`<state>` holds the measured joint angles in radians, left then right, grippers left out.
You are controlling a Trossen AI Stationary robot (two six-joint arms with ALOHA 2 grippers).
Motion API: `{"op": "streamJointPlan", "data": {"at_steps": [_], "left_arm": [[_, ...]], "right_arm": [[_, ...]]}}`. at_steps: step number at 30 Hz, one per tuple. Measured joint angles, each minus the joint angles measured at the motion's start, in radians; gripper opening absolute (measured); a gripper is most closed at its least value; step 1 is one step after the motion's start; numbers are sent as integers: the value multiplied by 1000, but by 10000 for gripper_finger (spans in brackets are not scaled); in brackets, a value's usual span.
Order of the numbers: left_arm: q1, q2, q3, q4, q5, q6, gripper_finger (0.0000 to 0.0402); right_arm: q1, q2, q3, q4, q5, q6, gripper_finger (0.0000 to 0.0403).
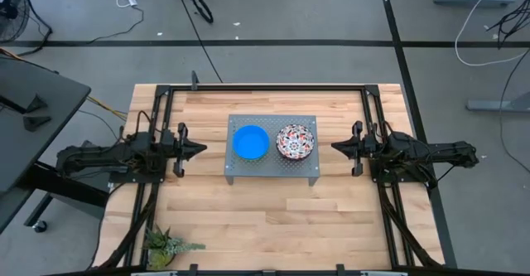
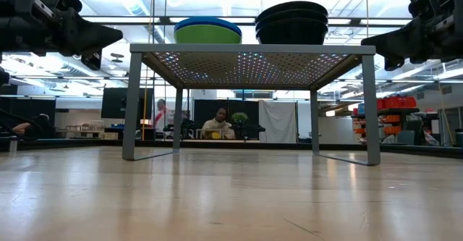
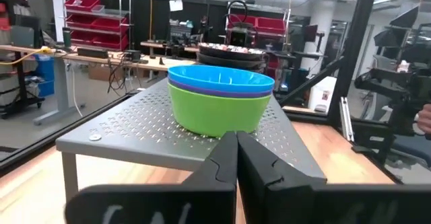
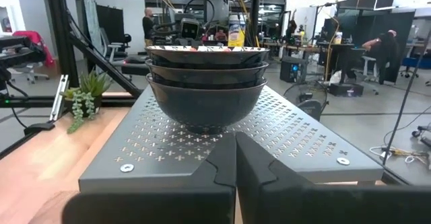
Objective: Pick & Place Mini bowls
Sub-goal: Return to Home Position
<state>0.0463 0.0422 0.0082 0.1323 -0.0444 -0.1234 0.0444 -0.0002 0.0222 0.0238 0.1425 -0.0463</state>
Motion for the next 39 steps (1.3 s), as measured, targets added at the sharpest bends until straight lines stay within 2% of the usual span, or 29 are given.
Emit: {"op": "streamJointPlan", "data": {"at_steps": [12,39], "left_arm": [[0,3,0,-33,15,-41,17],[0,3,0,-33,15,-41,14]], "right_arm": [[0,0,0,1,0,-15,25],[0,0,0,1,-1,-16,27]]}}
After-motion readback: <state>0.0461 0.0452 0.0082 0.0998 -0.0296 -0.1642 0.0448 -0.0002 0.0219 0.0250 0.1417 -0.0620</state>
